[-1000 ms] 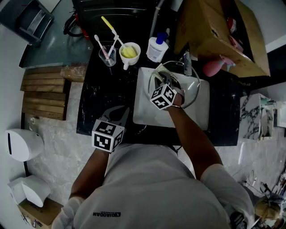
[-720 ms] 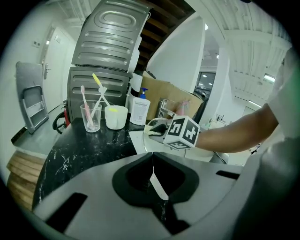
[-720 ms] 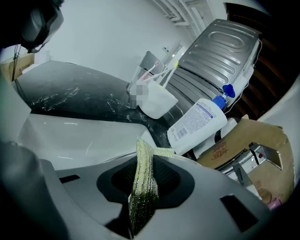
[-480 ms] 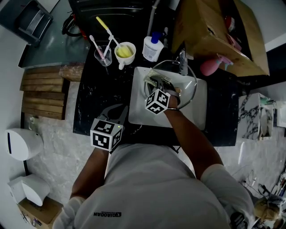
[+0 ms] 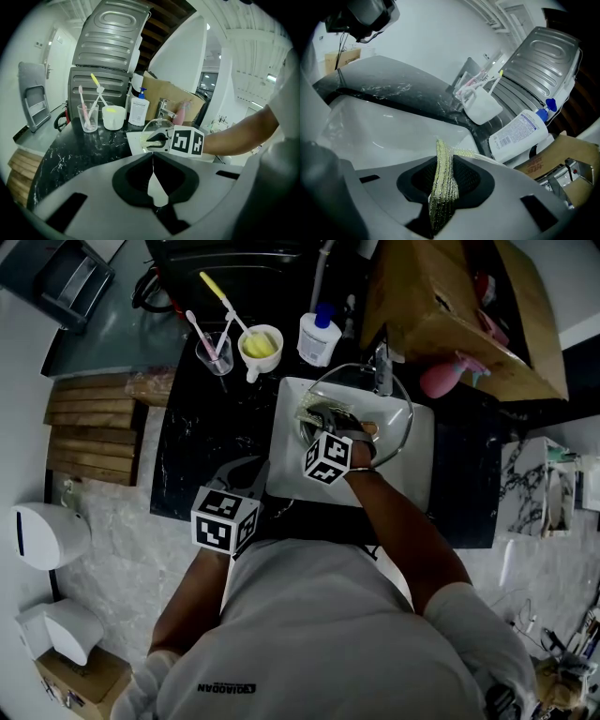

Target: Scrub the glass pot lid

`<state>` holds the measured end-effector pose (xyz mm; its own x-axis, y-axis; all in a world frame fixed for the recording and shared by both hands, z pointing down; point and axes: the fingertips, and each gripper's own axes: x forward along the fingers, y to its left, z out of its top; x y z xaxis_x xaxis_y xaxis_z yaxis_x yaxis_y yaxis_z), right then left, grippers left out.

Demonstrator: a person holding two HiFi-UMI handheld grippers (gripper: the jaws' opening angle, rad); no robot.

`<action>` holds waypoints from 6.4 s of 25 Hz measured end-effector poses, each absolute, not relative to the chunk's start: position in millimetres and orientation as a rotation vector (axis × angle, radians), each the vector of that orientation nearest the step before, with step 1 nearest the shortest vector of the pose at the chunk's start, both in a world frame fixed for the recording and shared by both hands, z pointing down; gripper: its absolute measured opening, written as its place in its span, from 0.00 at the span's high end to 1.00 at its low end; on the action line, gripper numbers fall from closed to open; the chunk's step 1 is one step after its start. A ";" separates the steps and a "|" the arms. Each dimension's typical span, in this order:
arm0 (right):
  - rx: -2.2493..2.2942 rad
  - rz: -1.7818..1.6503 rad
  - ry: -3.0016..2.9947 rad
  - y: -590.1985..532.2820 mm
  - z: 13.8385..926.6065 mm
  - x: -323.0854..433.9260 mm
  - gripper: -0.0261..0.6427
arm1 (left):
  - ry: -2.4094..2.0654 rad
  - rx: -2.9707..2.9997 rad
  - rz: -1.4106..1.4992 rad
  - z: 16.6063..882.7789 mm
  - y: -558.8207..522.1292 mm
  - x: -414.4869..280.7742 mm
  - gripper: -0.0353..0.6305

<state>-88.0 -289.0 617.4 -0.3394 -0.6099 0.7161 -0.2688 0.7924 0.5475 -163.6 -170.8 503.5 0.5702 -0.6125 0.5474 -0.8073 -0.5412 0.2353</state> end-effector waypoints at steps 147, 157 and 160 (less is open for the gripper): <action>1.320 0.670 -2.426 -137.3 515.1 61.1 0.81 | -0.724 2.535 0.633 498.9 -140.4 -41.1 0.92; 1.714 0.766 -2.434 -107.1 487.3 41.5 0.82 | -0.555 2.625 0.630 484.7 -122.5 -66.4 0.92; 1.755 0.749 -2.441 -103.1 477.3 39.5 0.82 | -0.532 2.632 0.642 486.4 -115.9 -72.6 0.92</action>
